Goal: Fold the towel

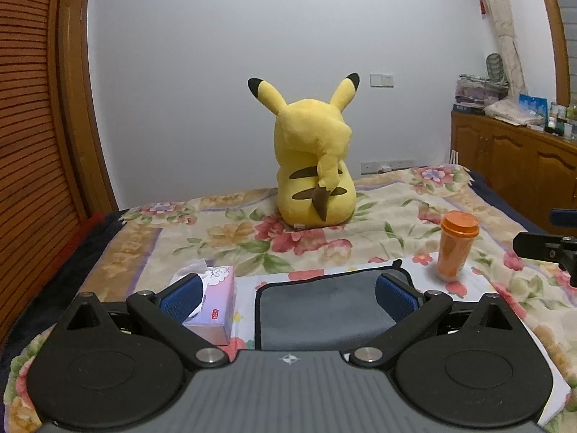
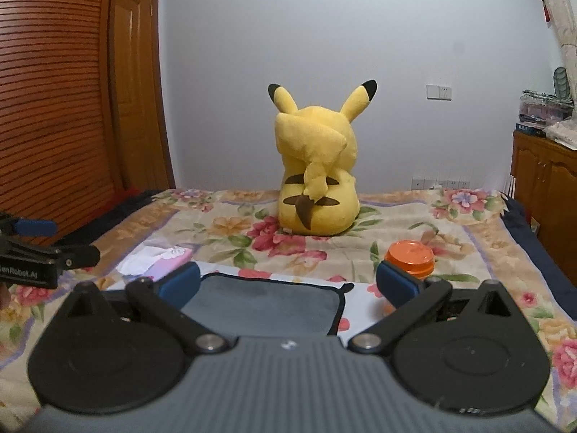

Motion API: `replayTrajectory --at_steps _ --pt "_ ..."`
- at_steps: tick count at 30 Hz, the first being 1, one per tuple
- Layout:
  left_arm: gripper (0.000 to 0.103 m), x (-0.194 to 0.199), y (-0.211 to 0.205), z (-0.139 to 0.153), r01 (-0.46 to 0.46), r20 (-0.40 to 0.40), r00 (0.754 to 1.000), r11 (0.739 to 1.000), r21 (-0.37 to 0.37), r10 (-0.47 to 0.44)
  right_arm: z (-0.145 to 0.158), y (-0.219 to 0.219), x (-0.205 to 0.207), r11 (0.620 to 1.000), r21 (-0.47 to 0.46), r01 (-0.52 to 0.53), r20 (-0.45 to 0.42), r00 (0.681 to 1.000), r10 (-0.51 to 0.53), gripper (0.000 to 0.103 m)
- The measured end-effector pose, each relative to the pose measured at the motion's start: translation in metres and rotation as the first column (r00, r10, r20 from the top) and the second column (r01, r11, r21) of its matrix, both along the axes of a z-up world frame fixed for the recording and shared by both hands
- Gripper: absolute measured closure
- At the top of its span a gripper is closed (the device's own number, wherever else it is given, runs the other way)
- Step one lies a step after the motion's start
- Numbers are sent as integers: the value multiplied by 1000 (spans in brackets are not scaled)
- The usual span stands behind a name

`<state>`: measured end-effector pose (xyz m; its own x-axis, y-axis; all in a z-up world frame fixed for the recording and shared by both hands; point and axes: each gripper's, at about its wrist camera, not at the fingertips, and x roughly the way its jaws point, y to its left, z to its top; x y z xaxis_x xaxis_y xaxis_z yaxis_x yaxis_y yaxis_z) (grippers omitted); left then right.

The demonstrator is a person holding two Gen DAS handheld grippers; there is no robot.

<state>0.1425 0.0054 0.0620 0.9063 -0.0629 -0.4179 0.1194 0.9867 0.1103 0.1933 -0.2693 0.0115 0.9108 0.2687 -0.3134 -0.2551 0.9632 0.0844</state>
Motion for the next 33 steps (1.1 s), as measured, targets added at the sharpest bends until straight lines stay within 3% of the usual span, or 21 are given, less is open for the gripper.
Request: replayTrajectory --at_steps 15,33 --pt "0 -47 -8 11 24 24 999 1000 7 -25 8 2 -37 1000 11 1 16 1000 -1 0" --pt "0 -80 -12 -19 17 -32 999 1000 7 -17 -12 2 -68 1000 17 6 -28 1000 -6 0"
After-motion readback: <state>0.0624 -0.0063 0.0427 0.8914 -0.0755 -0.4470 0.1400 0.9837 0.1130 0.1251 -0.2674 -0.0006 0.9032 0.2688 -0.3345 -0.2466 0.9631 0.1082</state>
